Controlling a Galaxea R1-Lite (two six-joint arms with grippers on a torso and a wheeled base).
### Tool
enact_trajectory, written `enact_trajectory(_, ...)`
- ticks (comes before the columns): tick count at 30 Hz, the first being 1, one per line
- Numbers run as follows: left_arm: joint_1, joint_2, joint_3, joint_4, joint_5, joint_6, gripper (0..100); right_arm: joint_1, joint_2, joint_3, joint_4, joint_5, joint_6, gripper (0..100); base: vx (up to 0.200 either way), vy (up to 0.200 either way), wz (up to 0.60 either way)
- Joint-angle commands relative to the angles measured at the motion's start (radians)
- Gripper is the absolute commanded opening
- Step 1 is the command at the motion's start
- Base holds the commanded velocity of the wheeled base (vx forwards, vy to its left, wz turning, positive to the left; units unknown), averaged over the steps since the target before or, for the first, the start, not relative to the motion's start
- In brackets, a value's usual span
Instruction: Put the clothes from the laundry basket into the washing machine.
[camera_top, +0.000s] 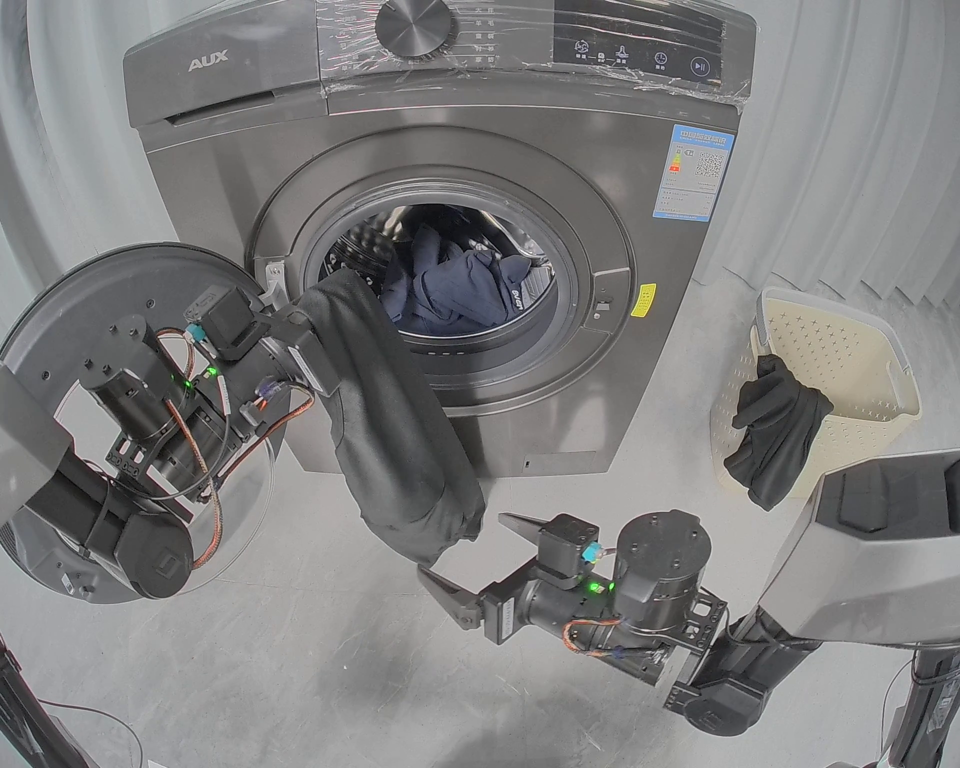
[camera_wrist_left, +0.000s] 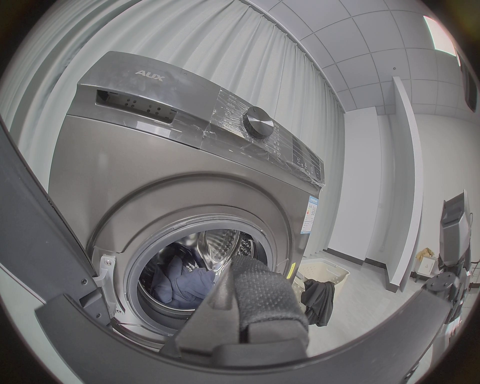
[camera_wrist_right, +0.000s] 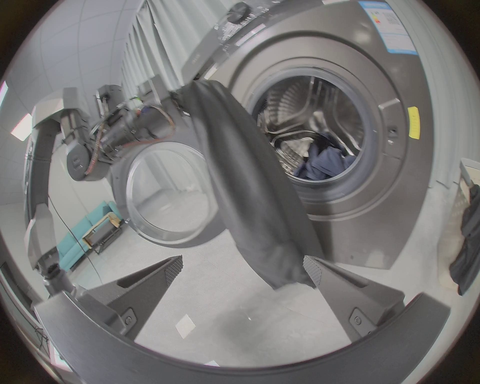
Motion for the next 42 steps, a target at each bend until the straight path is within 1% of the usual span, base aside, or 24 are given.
enact_trajectory(1, 0.000, 0.018, -0.002, -0.001, 0.002, 0.001, 0, 0.058, 0.043, -0.080, -0.013, 0.020, -0.002, 100, 0.000, 0.000, 0.00)
enact_trajectory(2, 0.000, 0.019, -0.002, -0.001, 0.002, 0.001, 0, 0.059, 0.044, -0.083, -0.016, 0.020, -0.002, 100, 0.000, 0.000, 0.00)
enact_trajectory(3, -0.002, 0.024, -0.007, -0.002, 0.014, 0.002, 0, 0.067, 0.075, -0.126, -0.030, 0.023, -0.002, 100, 0.000, 0.000, 0.00)
enact_trajectory(6, -0.006, 0.026, -0.012, -0.002, 0.023, 0.002, 0, 0.061, 0.115, -0.209, -0.019, 0.026, -0.013, 100, 0.000, 0.000, 0.00)
enact_trajectory(7, -0.013, 0.026, -0.015, -0.002, 0.028, 0.002, 0, 0.053, 0.146, -0.267, -0.013, 0.029, -0.027, 100, 0.000, 0.000, 0.00)
enact_trajectory(9, -0.014, 0.026, -0.016, -0.002, 0.028, 0.002, 0, 0.052, 0.166, -0.304, -0.004, 0.029, -0.032, 100, 0.000, 0.000, 0.00)
enact_trajectory(10, -0.016, 0.026, -0.016, -0.002, 0.028, 0.002, 0, 0.047, 0.199, -0.357, 0.017, 0.028, -0.036, 100, 0.000, 0.000, 0.00)
enact_trajectory(14, -0.016, 0.024, -0.018, -0.001, 0.028, 0.002, 0, 0.044, 0.258, -0.468, 0.048, 0.026, -0.039, 100, 0.000, 0.000, 0.00)
enact_trajectory(20, -0.016, 0.026, -0.018, -0.001, 0.028, 0.002, 0, 0.052, 0.296, -0.549, 0.093, 0.009, -0.039, 100, 0.000, 0.000, 0.00)
enact_trajectory(21, -0.017, 0.026, -0.018, -0.001, 0.028, 0.002, 0, 0.049, 0.305, -0.561, 0.096, 0.000, -0.039, 100, 0.000, 0.000, 0.00)
enact_trajectory(22, -0.020, 0.026, -0.018, -0.001, 0.028, 0.002, 0, 0.043, 0.322, -0.589, 0.100, -0.021, -0.041, 100, 0.000, 0.000, 0.00)
enact_trajectory(24, -0.022, 0.026, -0.018, -0.001, 0.028, 0.002, 0, 0.038, 0.334, -0.624, 0.103, -0.038, -0.041, 100, 0.000, 0.000, 0.00)
enact_trajectory(25, -0.022, 0.026, -0.018, -0.001, 0.028, 0.002, 0, 0.038, 0.334, -0.624, 0.103, -0.038, -0.041, 100, 0.000, 0.000, 0.00)
enact_trajectory(29, -0.023, 0.026, -0.016, -0.001, 0.028, 0.002, 0, 0.013, 0.377, -0.693, 0.116, -0.044, -0.039, 100, 0.000, 0.000, 0.00)
enact_trajectory(31, -0.023, 0.026, -0.016, -0.001, 0.028, 0.002, 0, 0.010, 0.380, -0.701, 0.117, -0.049, -0.039, 100, 0.000, 0.000, 0.00)
enact_trajectory(32, -0.028, 0.026, -0.015, -0.001, 0.028, 0.002, 0, 0.003, 0.393, -0.723, 0.120, -0.061, -0.039, 100, 0.000, 0.000, 0.00)
enact_trajectory(34, -0.031, 0.026, -0.015, -0.002, 0.028, 0.002, 0, -0.005, 0.400, -0.742, 0.122, -0.069, -0.038, 100, 0.000, 0.000, 0.00)
enact_trajectory(35, -0.029, 0.026, -0.015, -0.002, 0.028, 0.002, 0, -0.010, 0.400, -0.746, 0.122, -0.069, -0.036, 0, 0.000, 0.000, 0.00)
enact_trajectory(41, -0.022, 0.029, -0.015, -0.001, 0.028, 0.002, 0, -0.010, 0.377, -0.721, 0.114, -0.069, -0.029, 0, 0.000, 0.000, 0.00)
enact_trajectory(42, -0.017, 0.036, -0.015, -0.002, 0.028, 0.002, 0, -0.008, 0.333, -0.683, 0.111, -0.074, -0.025, 0, 0.000, 0.000, 0.00)
